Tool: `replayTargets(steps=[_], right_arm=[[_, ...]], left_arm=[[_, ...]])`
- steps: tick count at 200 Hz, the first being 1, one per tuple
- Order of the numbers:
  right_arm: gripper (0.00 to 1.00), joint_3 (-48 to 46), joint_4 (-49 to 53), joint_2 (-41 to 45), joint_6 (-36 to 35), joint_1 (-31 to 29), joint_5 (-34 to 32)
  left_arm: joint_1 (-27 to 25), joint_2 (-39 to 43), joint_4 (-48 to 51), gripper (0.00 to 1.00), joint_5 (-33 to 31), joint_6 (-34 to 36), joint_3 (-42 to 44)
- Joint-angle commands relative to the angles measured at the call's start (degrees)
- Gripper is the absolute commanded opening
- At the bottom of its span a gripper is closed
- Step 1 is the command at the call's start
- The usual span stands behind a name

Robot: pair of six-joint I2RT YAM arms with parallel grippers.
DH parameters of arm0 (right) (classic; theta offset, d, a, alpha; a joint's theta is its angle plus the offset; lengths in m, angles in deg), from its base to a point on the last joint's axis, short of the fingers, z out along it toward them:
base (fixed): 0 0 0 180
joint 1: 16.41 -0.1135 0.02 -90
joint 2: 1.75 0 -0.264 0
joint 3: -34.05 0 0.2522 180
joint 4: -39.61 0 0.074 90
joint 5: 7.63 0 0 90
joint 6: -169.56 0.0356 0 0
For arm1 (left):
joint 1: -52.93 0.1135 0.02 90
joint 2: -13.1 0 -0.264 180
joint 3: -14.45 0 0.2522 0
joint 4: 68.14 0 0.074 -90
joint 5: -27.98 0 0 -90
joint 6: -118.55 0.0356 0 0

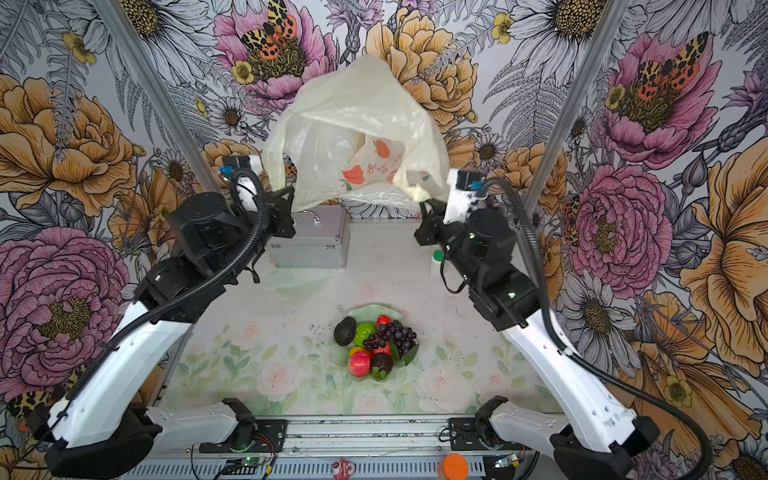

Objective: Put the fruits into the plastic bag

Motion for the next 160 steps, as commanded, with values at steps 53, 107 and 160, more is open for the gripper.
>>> replayTargets(steps=[53, 107, 160], right_arm=[[0.0, 4.06, 9.33, -3.29, 5.32, 1.42, -0.91], [0.0, 4.86, 9.26, -1.58, 9.13, 1.42, -1.3], [0.0, 7.98, 0.85, -9.93, 6.13, 3.99, -1.89]], left_arm=[[3.65, -0.01, 15.57, 0.0, 6.12, -11.3, 6.32], [4.41, -1.38, 18.91, 0.0, 12.23, -12.8, 2.05], [12.2, -16.44, 24.81, 0.0, 19.05, -16.74, -13.02]])
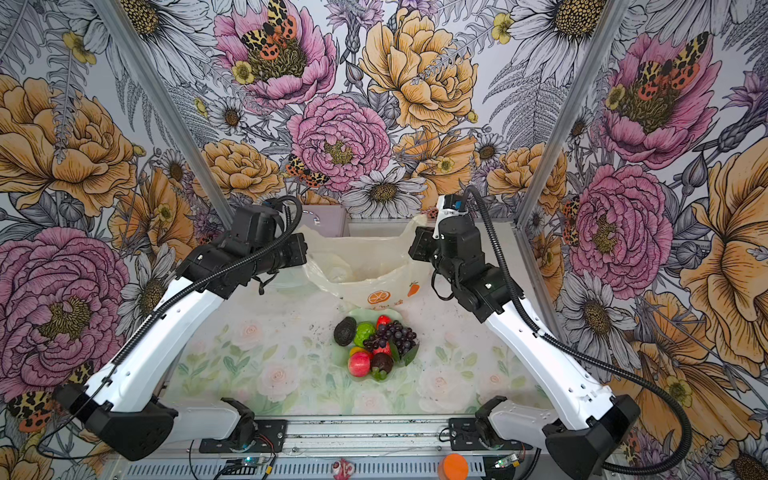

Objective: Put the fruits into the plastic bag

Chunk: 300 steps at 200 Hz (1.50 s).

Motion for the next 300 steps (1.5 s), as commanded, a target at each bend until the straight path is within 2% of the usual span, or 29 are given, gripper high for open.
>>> replayTargets(steps=[1, 17, 24, 35, 37, 47, 59, 66, 73, 83, 92, 93, 104, 117, 130, 136, 144, 154, 157, 166, 185, 202, 225, 258, 294, 300], right_arm=[[0.0, 5.44, -7.04, -5.78, -2.92, 1.8, -0.28], [0.0, 20.17, -10.08, -11.02, -9.77, 1.97, 0.29], [0.0, 27.66, -10.94, -13.02, -13.57, 1.45, 1.05], [0.0, 38.57, -11.91, -15.16, -19.75, -0.46, 1.88], [0.0, 40.41, -12.11, -15.43, -20.81, -0.75, 2.18], [0.0, 47.89, -12.34, -16.1, -24.86, -2.92, 3.76], [0.0, 52.12, -12.48, -14.88, -27.37, -5.18, 4.53], [0.0, 51.17, -12.96, -13.13, -27.85, -5.93, 4.56], [0.0, 47.6, -13.83, -10.62, -27.71, -6.03, 3.96], [0.0, 37.93, -15.82, -6.0, -27.72, -5.97, 1.2], [0.0, 26.55, -17.17, -1.54, -27.02, -5.76, -3.16], [0.0, 24.66, -17.18, -1.07, -26.72, -5.64, -3.75], [0.0, 8.23, -14.41, 2.69, -19.55, -2.77, -7.98], [0.0, -8.08, -6.37, 4.11, -4.23, 1.69, -3.39], [0.0, -21.43, -5.17, 5.2, 7.3, 3.53, 3.16], [0.0, -25.46, -6.24, 6.65, 9.74, 3.3, 3.97], [0.0, -28.32, -7.23, 9.03, 10.99, 2.75, 3.38], [0.0, -28.44, -7.43, 11.63, 10.07, 2.75, 1.12], [0.0, -27.89, -7.34, 12.08, 9.35, 2.82, 0.6], [0.0, -25.14, -7.18, 12.37, 6.67, 3.24, 0.06], [0.0, -17.14, -6.65, 9.59, 1.3, 3.57, 1.52], [0.0, -12.44, -6.67, 7.09, 0.65, 3.54, 3.02], [0.0, -9.14, -6.77, 5.23, 0.11, 3.54, 3.38], [0.0, -5.86, -6.79, 3.49, -1.67, 3.54, 4.39], [0.0, -0.55, -7.13, 0.27, -3.01, 3.61, 4.28], [0.0, 1.13, -7.55, -0.93, -4.05, 3.6, 4.37]], left_arm=[[3.64, -8.29, 2.54, 0.0, 4.82, -2.71, -11.3], [3.12, -15.67, 2.65, 0.0, 4.18, -2.33, -29.91], [1.68, -19.03, 2.68, 0.0, 2.84, -0.8, -40.93], [-2.45, -23.88, 2.53, 0.0, -1.52, 4.66, -55.96], [-3.38, -25.3, 2.52, 0.0, -2.12, 5.25, -60.93], [-8.2, -29.77, 1.71, 0.0, -6.53, 11.32, -73.09], [-14.59, -30.32, -2.18, 0.0, -11.45, 19.33, -79.58], [-19.52, -28.32, -5.4, 0.0, -14.65, 25.72, -77.04], [-23.82, -25.52, -10.37, 0.0, -18.34, 31.41, -70.67], [-28.02, -17.6, -18.55, 0.0, -22.28, 37.17, -55.77], [-28.81, -11.2, -25.85, 0.0, -24.29, 37.74, -39.28], [-28.67, -10.49, -25.85, 0.0, -24.42, 37.35, -35.64], [-24.74, -3.9, -30.77, 0.0, -24.0, 29.11, -17.32], [-16.43, 0.39, -28.15, 0.0, -19.41, 13.07, 1.34], [-8.69, -1.42, -18.88, 0.0, -8.91, -0.84, 11.75], [-7.38, -2.39, -15.22, 0.0, -4.93, -3.24, 14.66], [-8.36, -1.74, -14.04, 0.0, -4.2, -3.67, 18.38], [-11.07, 1.31, -14.55, 0.0, -6.6, -2.81, 20.4], [-11.8, 2.26, -14.78, 0.0, -9.02, -2.49, 20.63], [-12.12, 4.54, -15.68, 0.0, -10.57, -2.2, 20.09], [-8.95, 5.67, -16.44, 0.0, -8.4, -2.72, 16.34], [-8.31, 5.11, -16.3, 0.0, -7.65, -0.72, 12.22], [-8.25, 5.39, -15.32, 0.0, -7.77, 0.43, 9.06], [-7.46, 7.25, -14.83, 0.0, -7.81, 1.01, 8.79], [-4.35, 7.27, -13.57, 0.0, -7.59, 0.68, 5.96], [-3.31, 6.59, -13.58, 0.0, -5.32, 0.72, 4.46]])
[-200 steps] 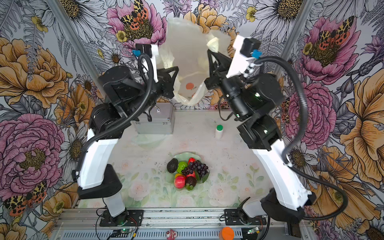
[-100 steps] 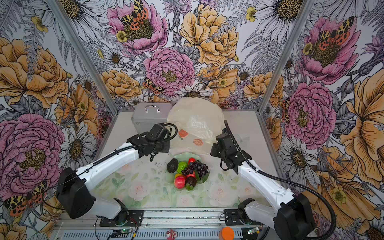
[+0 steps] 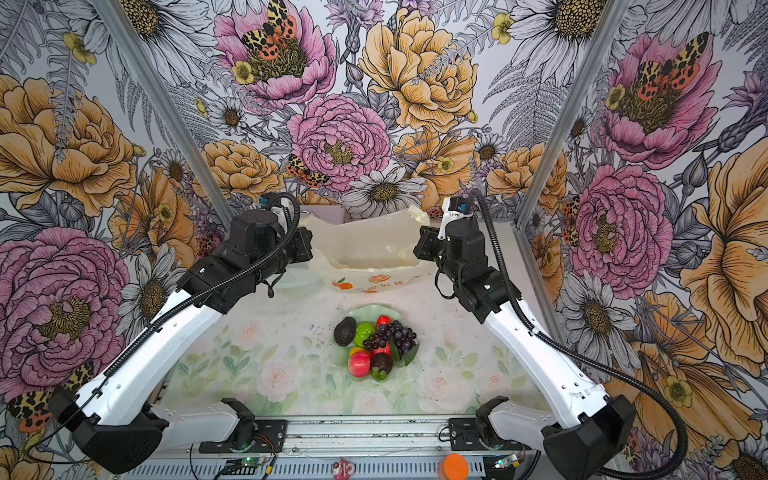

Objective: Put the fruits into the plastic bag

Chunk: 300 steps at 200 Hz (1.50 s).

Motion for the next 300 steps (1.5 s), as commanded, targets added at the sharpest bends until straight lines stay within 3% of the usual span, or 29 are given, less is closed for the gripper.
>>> replayTargets(steps=[1, 19, 46, 63, 80, 96, 112, 130, 144, 157, 191, 244, 300], right_arm=[[0.0, 6.41, -0.89, -2.67, -3.13, 0.2, 0.54], [0.0, 18.76, -1.12, -8.76, -7.79, 0.53, 0.77], [0.0, 43.58, -1.8, -16.41, -12.3, 0.19, 4.52], [0.0, 55.19, -2.11, -18.15, -15.77, -1.28, 7.07], [0.0, 55.04, -2.09, -15.45, -18.84, -2.85, 6.47], [0.0, 41.23, -2.3, -9.07, -18.98, -2.77, 3.37], [0.0, 18.94, -1.7, -2.52, -14.47, -1.58, -1.41], [0.0, -2.79, 3.93, 0.07, -2.22, 1.88, 1.38], [0.0, -13.51, 4.82, 0.28, 3.0, 2.61, 6.04], [0.0, -17.66, 4.82, 1.34, 4.95, 2.64, 7.24], [0.0, -14.2, 4.89, 3.15, 1.6, 3.21, 4.75], [0.0, -5.03, 4.8, -0.47, 0.7, 3.43, 6.57], [0.0, 15.14, 4.04, -5.58, -1.5, 1.76, 8.55]], left_arm=[[2.77, -0.92, 1.15, 0.0, 3.19, 0.58, -3.77], [6.9, -5.51, 1.64, 0.0, 6.21, 0.97, -13.63], [7.81, -14.06, 2.98, 0.0, 7.89, 3.79, -38.71], [1.82, -17.03, 2.55, 0.0, 3.74, 11.29, -52.61], [-7.83, -17.61, 1.93, 0.0, -4.41, 23.61, -58.36], [-12.51, -14.2, 1.41, 0.0, -9.21, 27.96, -50.68], [-12.03, -6.64, -2.96, 0.0, -10.64, 25.5, -29.03], [-5.55, -0.77, -5.6, 0.0, -3.62, 12.05, -3.82], [-0.85, -1.37, -2.66, 0.0, 4.52, 2.18, 8.51], [-1.37, -1.55, -2.72, 0.0, 6.58, -1.23, 16.34], [-3.93, -0.08, -2.66, 0.0, 4.73, -2.08, 18.46], [0.6, 2.42, -1.99, 0.0, 6.77, -2.86, 13.33], [6.75, 9.99, 3.3, 0.0, 4.5, -1.3, 4.7]])
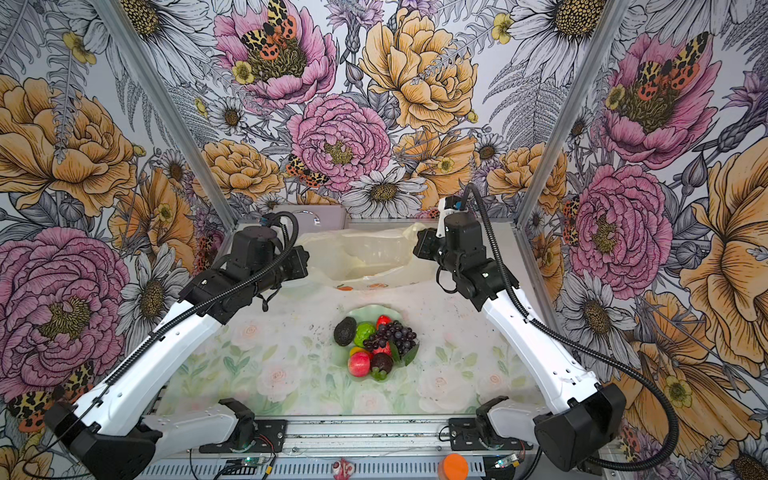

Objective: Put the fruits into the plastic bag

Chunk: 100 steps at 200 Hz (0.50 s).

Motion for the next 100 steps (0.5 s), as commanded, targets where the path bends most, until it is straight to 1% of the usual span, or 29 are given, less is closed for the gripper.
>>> replayTargets(steps=[1, 31, 59, 73, 75, 81, 100], right_arm=[[0.0, 9.1, -1.97, -1.8, -2.13, -1.13, 1.26], [0.0, 20.14, -3.4, -6.03, -3.48, -3.93, 3.13], [0.0, 28.89, -5.87, -10.09, -4.7, -7.72, 6.38], [0.0, 31.61, -8.11, -11.6, -4.93, -9.71, 8.02], [0.0, 31.89, -8.41, -11.8, -4.93, -9.94, 8.24], [0.0, 32.77, -9.29, -12.33, -4.81, -10.6, 8.73], [0.0, 34.49, -11.41, -14.02, -4.57, -12.12, 10.32]], left_arm=[[2.93, 4.57, 2.7, 0.0, -0.94, 0.28, -4.43], [6.22, 9.49, 4.77, 0.0, -2.2, 1.08, -9.17], [6.57, 13.48, 4.82, 0.0, -3.1, 3.4, -13.02], [6.53, 15.71, 4.74, 0.0, -3.88, 4.03, -14.64], [6.59, 16.07, 4.79, 0.0, -5.34, 4.13, -14.92], [6.54, 17.05, 4.8, 0.0, -6.32, 4.5, -15.52], [6.52, 19.93, 4.79, 0.0, -6.97, 5.74, -17.27]])
